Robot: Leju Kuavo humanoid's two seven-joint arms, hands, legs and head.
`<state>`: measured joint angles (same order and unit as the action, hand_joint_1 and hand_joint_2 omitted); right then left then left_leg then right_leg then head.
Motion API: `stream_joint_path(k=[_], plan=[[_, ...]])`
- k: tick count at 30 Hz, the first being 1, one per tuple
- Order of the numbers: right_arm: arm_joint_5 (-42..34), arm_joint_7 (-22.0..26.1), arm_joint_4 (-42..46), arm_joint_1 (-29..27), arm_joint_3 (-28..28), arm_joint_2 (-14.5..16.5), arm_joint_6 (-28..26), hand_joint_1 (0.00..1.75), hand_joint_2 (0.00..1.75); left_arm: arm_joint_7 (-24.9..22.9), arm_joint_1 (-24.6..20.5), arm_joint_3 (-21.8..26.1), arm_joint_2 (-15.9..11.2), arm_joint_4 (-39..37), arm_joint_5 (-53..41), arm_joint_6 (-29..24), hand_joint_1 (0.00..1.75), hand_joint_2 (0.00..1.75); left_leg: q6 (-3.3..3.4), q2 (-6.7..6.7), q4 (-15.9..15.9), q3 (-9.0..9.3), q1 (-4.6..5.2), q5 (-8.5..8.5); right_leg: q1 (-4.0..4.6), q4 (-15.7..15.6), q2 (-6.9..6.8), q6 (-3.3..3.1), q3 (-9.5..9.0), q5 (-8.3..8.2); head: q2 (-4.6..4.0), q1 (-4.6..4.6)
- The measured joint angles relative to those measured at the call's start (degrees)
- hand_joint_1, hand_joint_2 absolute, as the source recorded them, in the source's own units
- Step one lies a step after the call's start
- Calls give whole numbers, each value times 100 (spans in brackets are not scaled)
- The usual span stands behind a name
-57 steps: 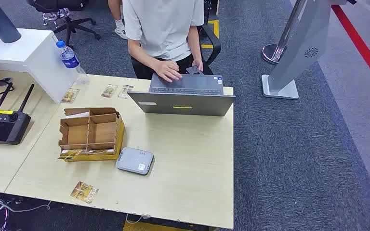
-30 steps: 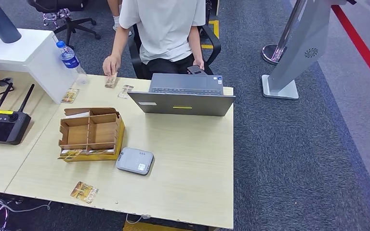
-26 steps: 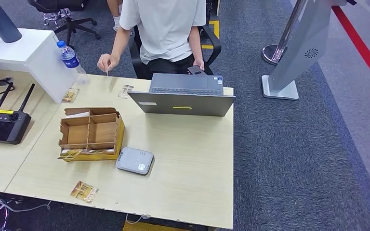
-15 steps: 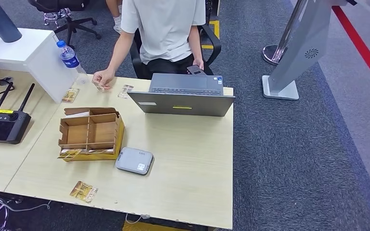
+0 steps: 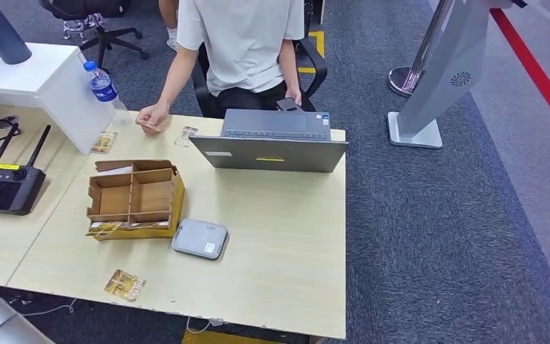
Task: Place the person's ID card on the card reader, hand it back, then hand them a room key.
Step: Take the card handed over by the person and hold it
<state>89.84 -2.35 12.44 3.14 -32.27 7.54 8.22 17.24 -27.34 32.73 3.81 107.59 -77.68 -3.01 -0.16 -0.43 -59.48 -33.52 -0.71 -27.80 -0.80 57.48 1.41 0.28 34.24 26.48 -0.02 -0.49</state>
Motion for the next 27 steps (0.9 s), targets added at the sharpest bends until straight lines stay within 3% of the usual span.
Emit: stream_joint_path(k=[3, 5, 8, 13, 20, 24, 27], plan=[[1, -4, -4, 17, 92, -32, 8, 0, 0, -1203, -613, -1436, -522, -1165, -1061, 585, 0, 175, -1, -10, 2, -9, -3, 16, 2, 2, -10, 0, -3, -8, 0, -3], [1, -3, -9, 26, 145, -52, 18, 0, 0, -1536, -949, -2197, -780, -1948, -1064, 707, 0, 175, -7, 2, 4, -14, -3, 22, 2, 6, 1, -5, -9, -16, 0, -4], [-1, -3, -18, 32, 182, -73, 31, 0, 0, -1705, -1234, -2936, -1004, -2708, -951, 951, 0, 175, -9, 42, 5, -15, 0, 20, -1, 9, 41, -7, -1, -22, 0, -5], [-1, -7, -30, 39, 198, -95, 33, 0, 0, -1802, -1444, -3567, -1152, -3298, -806, 1141, 0, 175, -4, 47, 5, -21, 2, 14, -4, 7, 48, -2, 7, -20, 0, -5], [-1, -44, -38, 47, 237, -96, 16, 0, 0, -1817, -1504, -3886, -1173, -3442, -650, 1183, 0, 175, -2, 46, 5, -23, 2, 13, -4, 7, 47, 0, 6, -18, 0, -6], [-1, -60, -39, 48, 254, -96, 11, 0, 0, -1833, -1485, -3936, -1173, -3450, -576, 1160, 174, 175, -2, 46, 5, -23, 2, 13, -4, 7, 45, 0, 4, -18, 0, -6], [-1, -69, -39, 48, 276, -96, 7, 0, 0, -1826, -1451, -3946, -1169, -3450, -507, 1116, 175, 175, -2, 46, 5, -23, 2, 13, -4, 7, 45, 0, 4, -18, 0, -7]])
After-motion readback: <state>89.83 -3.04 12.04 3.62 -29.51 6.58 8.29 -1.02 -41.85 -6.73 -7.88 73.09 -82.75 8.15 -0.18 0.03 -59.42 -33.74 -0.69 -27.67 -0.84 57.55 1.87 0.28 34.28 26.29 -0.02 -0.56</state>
